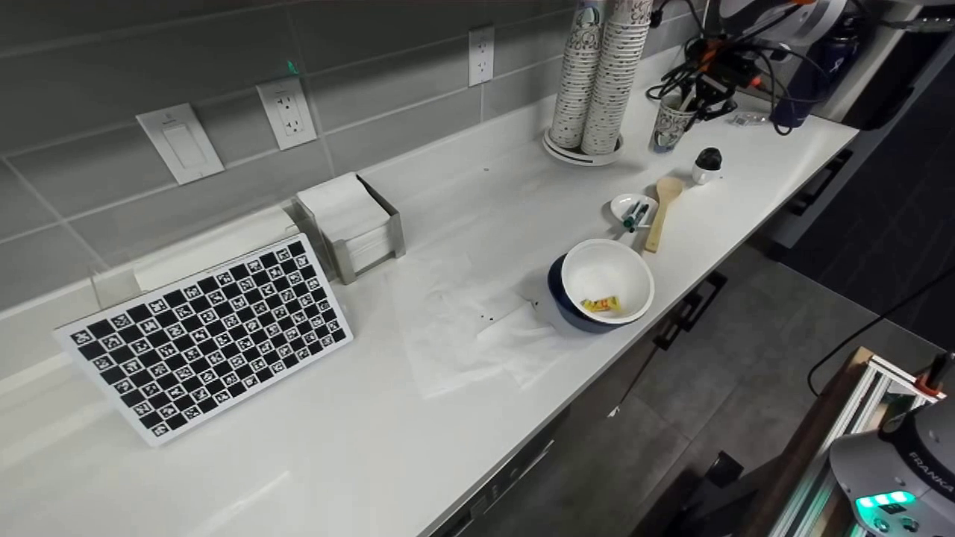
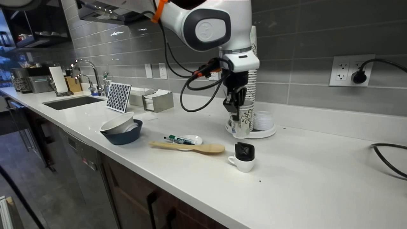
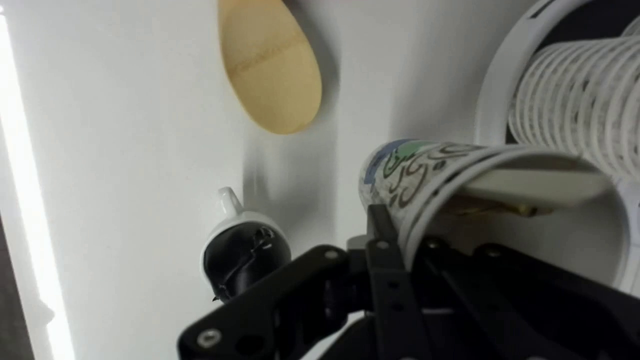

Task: Move the upright cups to the right

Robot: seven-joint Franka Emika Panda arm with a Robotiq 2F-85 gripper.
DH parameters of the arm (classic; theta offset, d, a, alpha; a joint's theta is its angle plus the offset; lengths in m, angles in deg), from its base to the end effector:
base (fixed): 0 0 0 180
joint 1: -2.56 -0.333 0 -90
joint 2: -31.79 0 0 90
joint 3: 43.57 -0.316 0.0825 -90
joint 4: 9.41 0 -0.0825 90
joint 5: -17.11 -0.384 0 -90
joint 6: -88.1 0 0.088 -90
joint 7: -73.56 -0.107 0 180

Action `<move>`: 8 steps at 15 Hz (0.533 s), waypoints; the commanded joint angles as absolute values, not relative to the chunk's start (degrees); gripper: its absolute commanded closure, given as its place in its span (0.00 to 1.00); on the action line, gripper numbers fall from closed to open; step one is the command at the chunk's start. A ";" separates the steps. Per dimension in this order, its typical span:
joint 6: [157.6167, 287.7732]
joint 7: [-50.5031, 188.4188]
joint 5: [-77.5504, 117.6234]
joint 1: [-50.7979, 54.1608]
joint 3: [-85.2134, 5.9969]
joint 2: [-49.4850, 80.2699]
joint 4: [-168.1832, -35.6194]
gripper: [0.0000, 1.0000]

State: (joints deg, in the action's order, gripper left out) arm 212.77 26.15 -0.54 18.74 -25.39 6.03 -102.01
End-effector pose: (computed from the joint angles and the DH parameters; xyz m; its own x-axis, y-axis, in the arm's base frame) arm 0.5894 -0.3550 0.3883 0.0252 -0.9996 -0.0148 -0.9820 -0.0220 -0.1876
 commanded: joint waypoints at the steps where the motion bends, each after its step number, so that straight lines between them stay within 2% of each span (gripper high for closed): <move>1: 207.94 16.13 0.43 19.46 -25.23 -1.50 -91.08 0.99; 5: 202.15 11.01 0.47 21.10 -26.12 -6.66 -84.24 0.99; 6: 201.00 10.69 0.36 21.45 -26.45 -7.55 -83.17 0.71; 8: 199.04 10.32 0.08 22.15 -26.95 -8.92 -80.92 0.65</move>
State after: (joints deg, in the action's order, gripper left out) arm 203.22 12.55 -0.31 20.26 -25.57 -5.56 -87.18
